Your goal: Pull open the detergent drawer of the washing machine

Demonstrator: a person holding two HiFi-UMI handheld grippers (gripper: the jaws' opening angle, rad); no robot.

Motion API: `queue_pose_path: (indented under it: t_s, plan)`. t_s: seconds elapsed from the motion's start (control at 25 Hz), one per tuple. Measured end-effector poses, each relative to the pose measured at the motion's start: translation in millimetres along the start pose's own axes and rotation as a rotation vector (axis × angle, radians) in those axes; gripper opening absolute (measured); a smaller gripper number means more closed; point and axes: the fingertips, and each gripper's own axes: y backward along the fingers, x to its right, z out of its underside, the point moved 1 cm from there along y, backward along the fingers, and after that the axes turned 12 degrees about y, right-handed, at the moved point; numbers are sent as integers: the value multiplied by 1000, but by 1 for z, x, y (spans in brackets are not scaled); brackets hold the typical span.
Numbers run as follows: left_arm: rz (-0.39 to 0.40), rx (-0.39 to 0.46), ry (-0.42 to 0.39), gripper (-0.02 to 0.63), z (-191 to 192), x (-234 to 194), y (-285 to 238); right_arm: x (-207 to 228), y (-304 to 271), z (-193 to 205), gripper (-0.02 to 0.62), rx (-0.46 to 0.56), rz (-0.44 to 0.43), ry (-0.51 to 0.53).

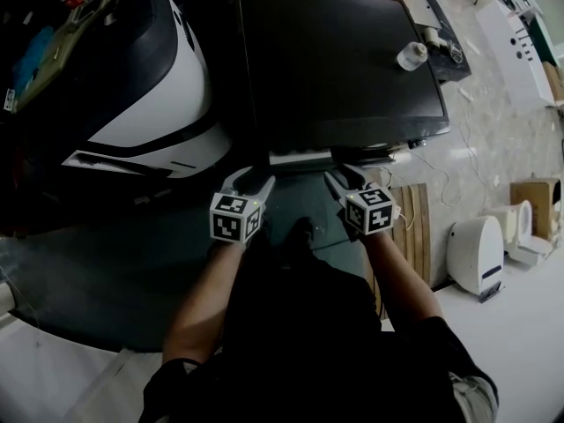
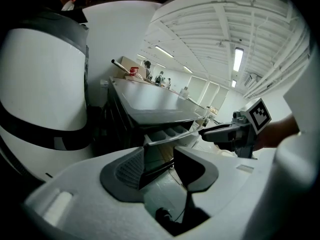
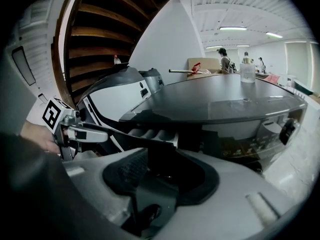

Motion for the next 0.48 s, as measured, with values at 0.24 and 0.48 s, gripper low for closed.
queue_pose_path:
  t_s: [0.24, 0.48]
  plan:
    - [-21, -2, 0, 178, 13, 8, 8, -7, 13, 11, 161, -6, -22, -6]
    - [-60, -5, -3, 178, 26, 18, 16, -15, 27, 22, 161, -11, -70, 1]
